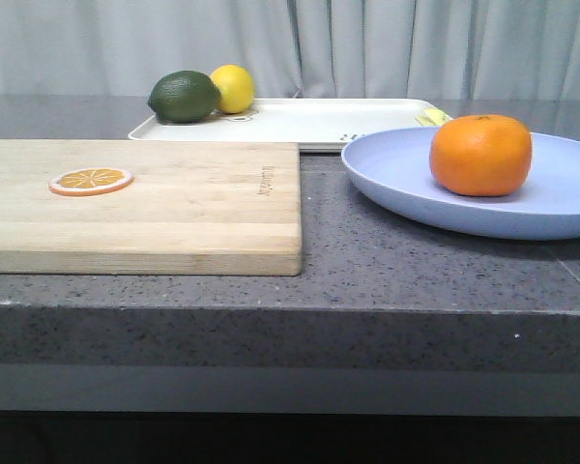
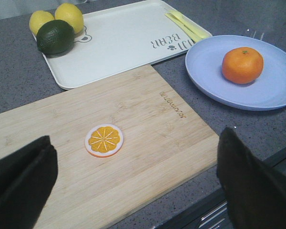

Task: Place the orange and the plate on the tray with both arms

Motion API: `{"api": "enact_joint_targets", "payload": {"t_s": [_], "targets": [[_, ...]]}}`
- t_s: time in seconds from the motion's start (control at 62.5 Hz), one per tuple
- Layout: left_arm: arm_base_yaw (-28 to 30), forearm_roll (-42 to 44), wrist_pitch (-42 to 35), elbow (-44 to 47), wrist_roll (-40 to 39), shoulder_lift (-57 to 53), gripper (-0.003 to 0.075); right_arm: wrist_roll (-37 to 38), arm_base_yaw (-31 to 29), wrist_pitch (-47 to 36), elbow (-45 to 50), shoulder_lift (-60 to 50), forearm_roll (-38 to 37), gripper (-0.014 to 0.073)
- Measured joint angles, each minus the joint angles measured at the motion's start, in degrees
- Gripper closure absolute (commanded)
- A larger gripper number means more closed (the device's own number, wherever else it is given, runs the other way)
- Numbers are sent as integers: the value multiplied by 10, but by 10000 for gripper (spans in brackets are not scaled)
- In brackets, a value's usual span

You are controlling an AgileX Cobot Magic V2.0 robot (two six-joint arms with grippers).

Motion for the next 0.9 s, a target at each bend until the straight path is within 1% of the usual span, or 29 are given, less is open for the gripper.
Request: {"api": "enact_joint_targets", "payload": {"t_s": [0.064, 0.128, 0.224, 0.32, 0.368, 0.464, 0.816, 0.864, 0.896], "targets": [[0, 0, 0, 0, 0, 0, 60, -46, -19, 9, -19, 26, 47, 202], [0, 0, 0, 0, 0, 0, 60, -97, -38, 20, -35, 54, 114, 223], [0, 0, 0, 0, 0, 0, 60, -164, -53, 30, -47, 91, 191, 225], [0, 0, 0, 0, 0, 0, 60, -209, -58, 32, -50, 128, 242, 225], [0, 0, 0, 0, 0, 0, 60, -219, -58, 32, -50, 142, 261, 228], [0, 1, 0, 0, 0, 0, 60, -230, -58, 20, -50, 171, 279, 232], [0, 1, 0, 0, 0, 0, 60, -247, -58, 7, -51, 219, 282, 234], [0, 1, 0, 0, 0, 0, 60, -249, -58, 7, -51, 222, 284, 263], [0, 1, 0, 0, 0, 0, 60, -252, -58, 7, -51, 223, 285, 302]]}}
